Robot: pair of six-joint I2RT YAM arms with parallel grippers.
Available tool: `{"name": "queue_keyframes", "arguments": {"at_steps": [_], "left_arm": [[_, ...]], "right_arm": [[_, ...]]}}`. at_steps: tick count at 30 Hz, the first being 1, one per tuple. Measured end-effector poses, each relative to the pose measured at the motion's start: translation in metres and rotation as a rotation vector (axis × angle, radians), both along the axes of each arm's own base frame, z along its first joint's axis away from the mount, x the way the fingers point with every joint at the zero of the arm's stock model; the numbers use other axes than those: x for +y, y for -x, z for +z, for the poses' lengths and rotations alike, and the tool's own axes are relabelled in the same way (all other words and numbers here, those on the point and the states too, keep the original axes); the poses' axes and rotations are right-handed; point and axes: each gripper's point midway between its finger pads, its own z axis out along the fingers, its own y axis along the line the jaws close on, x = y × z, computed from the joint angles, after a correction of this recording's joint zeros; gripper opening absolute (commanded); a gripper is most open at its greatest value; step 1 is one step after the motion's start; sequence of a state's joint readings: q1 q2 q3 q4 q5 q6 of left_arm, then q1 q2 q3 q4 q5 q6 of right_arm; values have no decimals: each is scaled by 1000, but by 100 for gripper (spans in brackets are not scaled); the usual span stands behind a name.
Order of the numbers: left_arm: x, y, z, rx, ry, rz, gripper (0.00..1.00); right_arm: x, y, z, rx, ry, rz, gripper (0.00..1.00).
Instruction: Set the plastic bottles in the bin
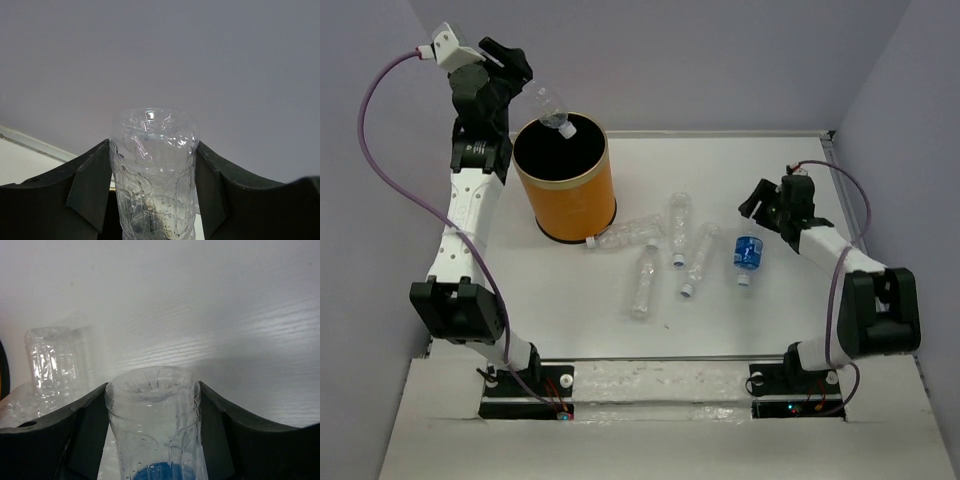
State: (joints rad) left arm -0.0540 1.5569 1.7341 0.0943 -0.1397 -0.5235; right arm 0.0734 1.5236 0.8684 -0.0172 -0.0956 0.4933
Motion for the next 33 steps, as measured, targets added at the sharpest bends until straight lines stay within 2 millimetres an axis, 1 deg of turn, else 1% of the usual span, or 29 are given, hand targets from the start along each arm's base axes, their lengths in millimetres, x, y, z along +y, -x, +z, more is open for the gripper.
{"name": "queue_keyframes", "arguments": {"at_steps": [1, 2, 3, 4, 5, 6, 8, 9, 10, 13, 14, 15, 16, 17, 19, 21, 22, 23, 24, 25, 27, 28, 30, 31, 33], "left_arm": [[1, -1, 0, -5, -2, 4, 39], [1, -2, -2, -9, -4, 8, 45], [2, -4, -10, -2, -9, 16, 52], [4, -5, -18, 4, -13, 25, 60], [5, -7, -26, 11, -18, 32, 72], [6, -8, -33, 20, -23, 38, 83], [8, -9, -50, 45, -35, 49, 98], [9, -8, -60, 59, -42, 54, 99], [10, -8, -72, 83, -49, 57, 99], [10, -7, -99, 139, -75, 54, 99], [9, -6, -106, 155, -80, 52, 99], [9, -5, -108, 161, -85, 49, 99], [8, 0, -106, 160, -89, 43, 99], [7, 7, -102, 154, -91, 34, 99], [3, 25, -83, 112, -90, 5, 99], [1, 40, -70, 85, -88, -8, 99], [0, 52, -57, 55, -86, -15, 99], [-5, 69, -42, 6, -76, -49, 99], [-11, 92, -32, -35, -66, -88, 99], [-18, 118, -31, -53, -58, -131, 99], [-29, 150, -43, -62, -48, -200, 99], [-35, 163, -50, -62, -48, -235, 99], [-47, 186, -64, -59, -51, -308, 98], [-52, 192, -77, -32, -51, -334, 98], [-63, 203, -124, 63, -50, -402, 99]], "right_arm": [[-4, 2, 17, -45, 9, -15, 49], [-7, 4, 34, -89, 17, -30, 48], [-9, 4, 49, -130, 20, -38, 48], [-11, 6, 65, -171, 23, -47, 47], [-12, 7, 79, -209, 24, -55, 47], [-13, 9, 87, -230, 23, -57, 47], [-11, 14, 101, -261, 15, -53, 47], [-9, 17, 107, -273, 9, -47, 47], [-4, 23, 120, -301, -2, -32, 47], [16, 34, 151, -368, -34, 21, 47], [28, 37, 168, -407, -50, 52, 47], [36, 39, 176, -421, -58, 71, 47], [58, 42, 199, -467, -81, 126, 47], [79, 47, 222, -512, -107, 179, 47], [97, 51, 244, -557, -134, 225, 47], [119, 53, 271, -620, -167, 271, 46], [127, 53, 283, -649, -184, 287, 46], [143, 53, 297, -668, -198, 316, 46], [161, 50, 313, -696, -216, 345, 46], [181, 44, 333, -735, -234, 372, 46], [222, 31, 362, -797, -255, 423, 46], [234, 28, 366, -805, -257, 439, 46], [250, 26, 366, -804, -251, 463, 45], [263, 19, 372, -825, -251, 472, 45], [282, 7, 378, -829, -237, 487, 45]]}}
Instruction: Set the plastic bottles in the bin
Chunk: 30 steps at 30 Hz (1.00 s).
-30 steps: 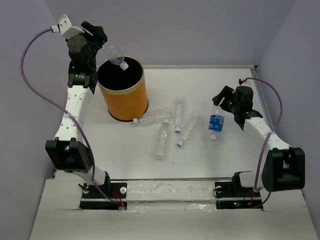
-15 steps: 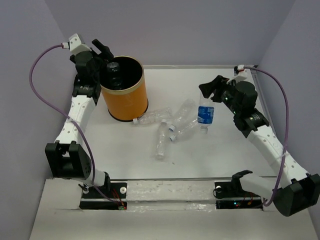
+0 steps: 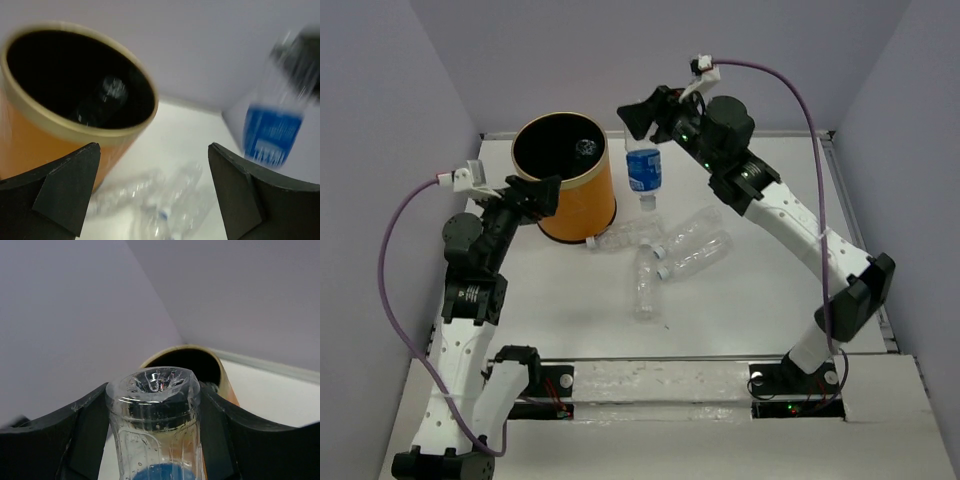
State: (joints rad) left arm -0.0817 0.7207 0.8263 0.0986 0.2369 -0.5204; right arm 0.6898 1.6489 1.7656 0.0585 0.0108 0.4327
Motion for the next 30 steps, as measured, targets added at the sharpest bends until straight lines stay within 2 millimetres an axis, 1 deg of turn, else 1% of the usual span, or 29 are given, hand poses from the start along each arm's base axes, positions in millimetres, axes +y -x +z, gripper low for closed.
{"name": "queue_keyframes", "arguments": {"at_steps": [1, 2, 3, 4, 5, 7, 8, 10, 11, 13, 14, 16, 18, 19, 20, 23, 24, 25, 27, 30], "left_arm": [[-4, 4, -24, 62, -7, -23, 99], [-9, 12, -60, 144, -15, -59, 99], [-13, 18, -80, 194, -17, -81, 99], [-17, 25, -106, 259, -17, -109, 99], [-22, 34, -132, 333, -14, -140, 99], [-31, 50, -170, 459, -2, -192, 99], [-35, 58, -183, 507, 5, -216, 99], [-43, 65, -184, 525, 20, -255, 99], [-46, 66, -182, 520, 24, -267, 99], [-53, 69, -178, 509, 33, -299, 99], [-57, 71, -177, 507, 37, -315, 99], [-62, 74, -177, 510, 44, -339, 99], [-69, 76, -187, 536, 53, -362, 99], [-71, 77, -192, 549, 56, -367, 99], [-72, 78, -196, 564, 58, -373, 99], [-83, 81, -208, 614, 49, -402, 99], [-88, 82, -213, 630, 44, -414, 99], [-93, 85, -216, 646, 38, -428, 99], [-101, 87, -220, 659, 28, -448, 99], [-115, 87, -227, 670, 5, -465, 99]], "right_arm": [[10, -8, 12, -30, -16, 2, 45], [21, -17, 23, -62, -33, 1, 45], [31, -26, 35, -100, -53, -5, 45], [40, -35, 49, -147, -80, -12, 45], [50, -44, 58, -191, -107, -20, 45], [68, -61, 58, -240, -135, -38, 44], [75, -68, 55, -256, -143, -44, 43], [84, -74, 45, -253, -138, -48, 42], [89, -80, 43, -272, -156, -59, 41], [95, -85, 49, -323, -216, -74, 41], [100, -88, 48, -347, -249, -81, 41], [111, -99, 28, -359, -270, -90, 41], [122, -108, 5, -347, -256, -92, 45], [127, -113, -9, -335, -239, -92, 48], [132, -119, -24, -320, -221, -92, 55], [146, -129, -68, -269, -147, -76, 93], [150, -130, -82, -251, -121, -69, 99], [152, -132, -92, -238, -103, -63, 100], [158, -128, -104, -215, -66, -32, 100], [162, -113, -115, -163, 27, 40, 100]]}}
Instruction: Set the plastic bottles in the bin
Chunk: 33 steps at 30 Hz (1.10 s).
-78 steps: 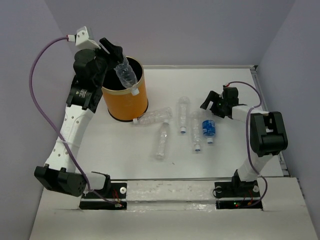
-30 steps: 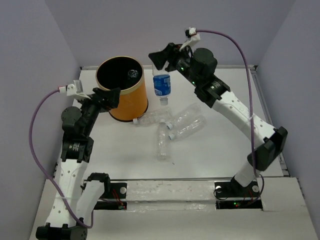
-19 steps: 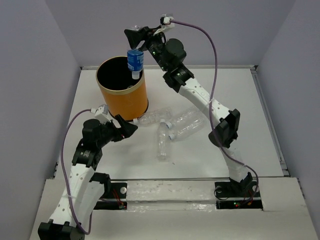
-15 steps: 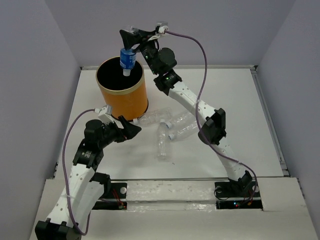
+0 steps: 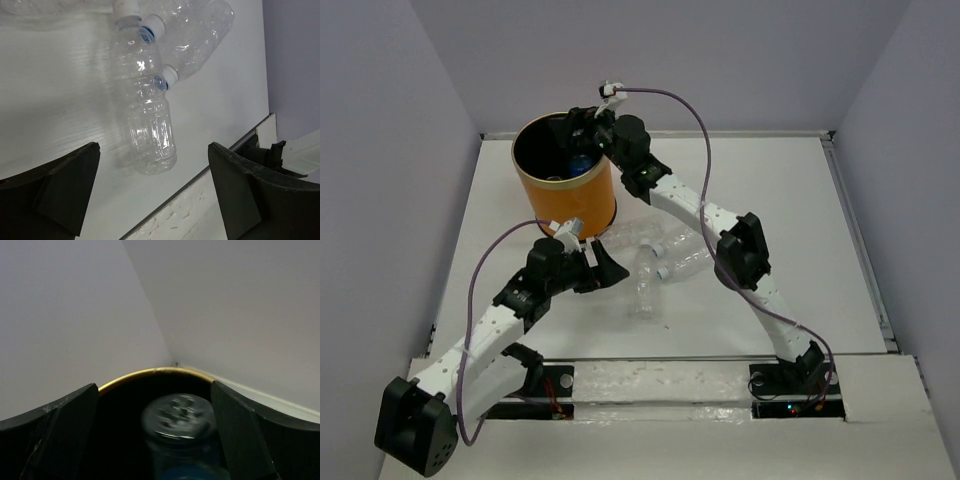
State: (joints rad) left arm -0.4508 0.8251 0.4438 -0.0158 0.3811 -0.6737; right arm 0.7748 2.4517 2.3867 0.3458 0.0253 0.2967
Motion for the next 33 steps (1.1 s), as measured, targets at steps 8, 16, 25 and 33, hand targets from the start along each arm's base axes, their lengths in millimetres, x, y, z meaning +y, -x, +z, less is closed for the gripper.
{"name": "queue_keyframes", "arguments": {"at_steps": [8, 16, 25, 33], "left_arm": [[-23, -4, -30, 35, -140, -14, 99], [-39, -28, -49, 40, -244, 6, 99], [-58, -50, -73, 89, -296, -20, 99], [-69, -65, -78, 87, -299, -20, 89]], "right_arm": [[-87, 107, 92, -29, 50, 43, 52], [-207, 195, -8, 158, 115, -22, 0], [-321, 253, -155, 532, 175, -270, 92], [-353, 227, -184, 685, 139, -422, 95]]}}
